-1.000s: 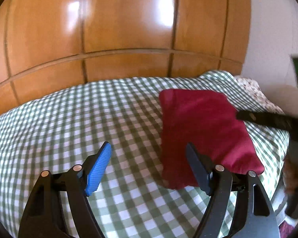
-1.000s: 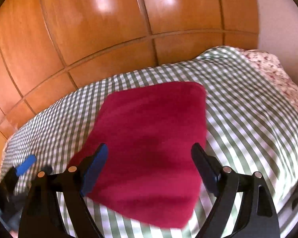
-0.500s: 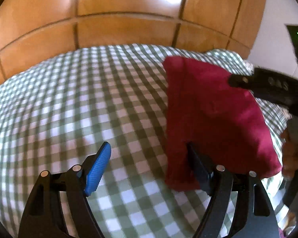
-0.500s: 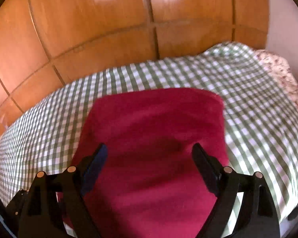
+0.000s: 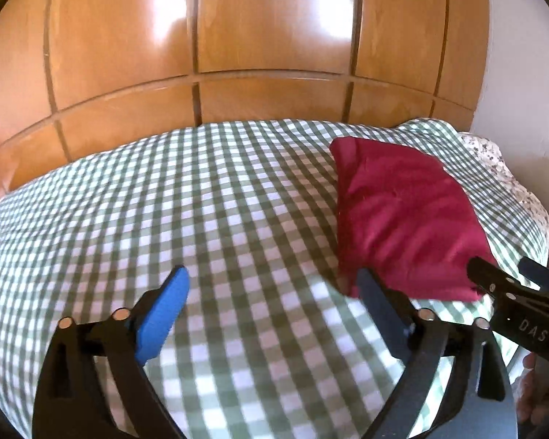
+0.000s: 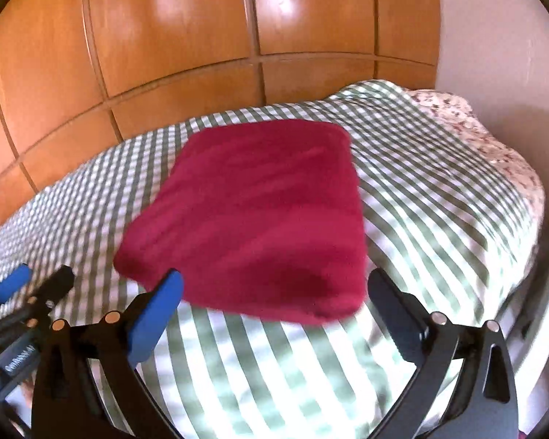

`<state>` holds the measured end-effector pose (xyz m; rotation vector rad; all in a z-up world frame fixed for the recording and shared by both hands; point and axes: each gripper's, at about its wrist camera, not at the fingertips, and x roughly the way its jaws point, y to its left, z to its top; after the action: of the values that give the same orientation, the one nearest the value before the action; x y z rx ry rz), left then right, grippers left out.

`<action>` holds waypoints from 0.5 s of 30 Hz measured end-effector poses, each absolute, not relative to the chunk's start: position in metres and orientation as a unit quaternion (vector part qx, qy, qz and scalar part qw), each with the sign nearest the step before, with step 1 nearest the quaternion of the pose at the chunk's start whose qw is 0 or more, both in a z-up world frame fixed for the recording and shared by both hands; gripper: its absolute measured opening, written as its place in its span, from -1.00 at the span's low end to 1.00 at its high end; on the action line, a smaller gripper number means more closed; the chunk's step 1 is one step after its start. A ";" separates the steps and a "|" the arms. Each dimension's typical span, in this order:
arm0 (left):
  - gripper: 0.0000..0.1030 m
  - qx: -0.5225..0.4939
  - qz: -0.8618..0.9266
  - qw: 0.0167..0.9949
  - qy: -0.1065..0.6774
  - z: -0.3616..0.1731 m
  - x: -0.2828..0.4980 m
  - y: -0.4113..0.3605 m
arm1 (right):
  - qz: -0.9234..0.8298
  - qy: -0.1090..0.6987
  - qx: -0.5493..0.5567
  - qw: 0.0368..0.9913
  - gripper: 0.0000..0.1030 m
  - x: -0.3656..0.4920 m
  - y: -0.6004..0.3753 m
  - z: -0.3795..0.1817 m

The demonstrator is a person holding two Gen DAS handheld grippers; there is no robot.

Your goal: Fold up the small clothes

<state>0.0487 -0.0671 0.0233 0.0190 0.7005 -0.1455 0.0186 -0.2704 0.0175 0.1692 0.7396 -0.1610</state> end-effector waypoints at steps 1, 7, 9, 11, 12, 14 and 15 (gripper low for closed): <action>0.83 0.007 -0.069 0.938 0.340 0.024 0.043 -0.065 | -0.083 0.359 0.083 0.926 0.95 0.014 -0.270 0.017; 0.91 -0.009 -0.058 0.944 0.326 0.031 0.021 -0.053 | -0.114 0.326 0.068 0.936 0.95 -0.016 -0.261 0.025; 0.91 -0.008 -0.061 0.945 0.321 0.034 0.016 -0.051 | -0.120 0.324 0.070 0.936 0.95 -0.020 -0.261 0.028; 0.91 -0.005 -0.061 0.945 0.321 0.035 0.013 -0.051 | -0.120 0.319 0.076 0.937 0.95 -0.025 -0.263 0.031; 0.91 -0.005 -0.062 0.945 0.321 0.035 0.012 -0.051 | -0.119 0.318 0.079 0.937 0.95 -0.025 -0.263 0.031; 0.91 -0.008 -0.064 0.946 0.319 0.037 0.009 -0.050 | -0.122 0.319 0.076 0.937 0.95 -0.028 -0.263 0.031; 0.92 -0.009 -0.065 0.946 0.319 0.037 0.008 -0.050 | -0.124 0.320 0.074 0.937 0.95 -0.029 -0.263 0.030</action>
<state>0.0085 -0.0502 0.0374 -0.0179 0.6493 -0.1322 -0.0286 -0.2628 0.0303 0.1521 0.6530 -0.2526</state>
